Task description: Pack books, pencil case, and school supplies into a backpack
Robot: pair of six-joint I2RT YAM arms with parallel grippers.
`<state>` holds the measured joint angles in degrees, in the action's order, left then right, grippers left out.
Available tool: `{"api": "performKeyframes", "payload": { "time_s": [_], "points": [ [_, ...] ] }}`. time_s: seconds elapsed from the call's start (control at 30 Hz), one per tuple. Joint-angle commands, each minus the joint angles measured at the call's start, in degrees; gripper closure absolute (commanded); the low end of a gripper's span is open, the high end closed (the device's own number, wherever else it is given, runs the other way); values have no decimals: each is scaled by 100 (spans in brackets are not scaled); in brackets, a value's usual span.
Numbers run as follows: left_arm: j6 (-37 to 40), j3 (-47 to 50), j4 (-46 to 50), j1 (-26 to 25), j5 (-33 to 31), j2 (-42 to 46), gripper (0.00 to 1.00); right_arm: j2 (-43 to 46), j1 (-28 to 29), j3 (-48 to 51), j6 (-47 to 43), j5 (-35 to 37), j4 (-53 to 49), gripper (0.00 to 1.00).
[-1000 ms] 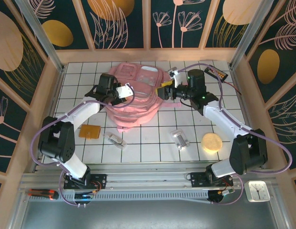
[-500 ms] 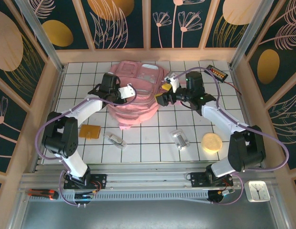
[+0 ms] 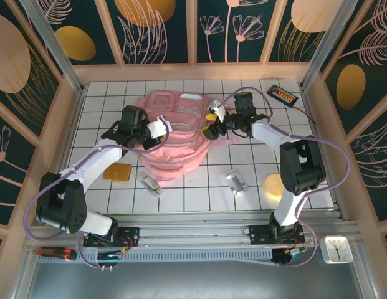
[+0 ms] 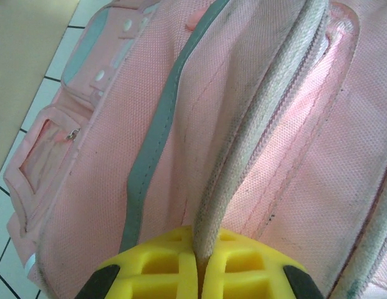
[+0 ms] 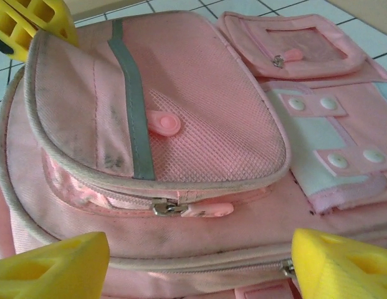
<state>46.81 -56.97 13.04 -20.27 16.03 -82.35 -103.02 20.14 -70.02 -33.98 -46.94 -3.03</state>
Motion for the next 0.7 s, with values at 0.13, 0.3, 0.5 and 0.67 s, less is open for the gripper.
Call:
{"api": "performKeyframes", "payload": {
  "time_s": [0.13, 0.3, 0.5, 0.67],
  "points": [
    [-196, 257, -513, 10, 417, 274, 100, -782, 95, -668, -706, -618, -668, 22],
    [-228, 281, -509, 13, 445, 366, 100, -1030, 206, -696, -627, -545, -502, 22],
    [-231, 415, -531, 14, 460, 457, 100, -1298, 223, -901, -526, -454, -403, 23],
    [-227, 453, -556, 12, 462, 481, 100, -1477, 222, -1122, -707, -532, -576, 22]
  ]
}}
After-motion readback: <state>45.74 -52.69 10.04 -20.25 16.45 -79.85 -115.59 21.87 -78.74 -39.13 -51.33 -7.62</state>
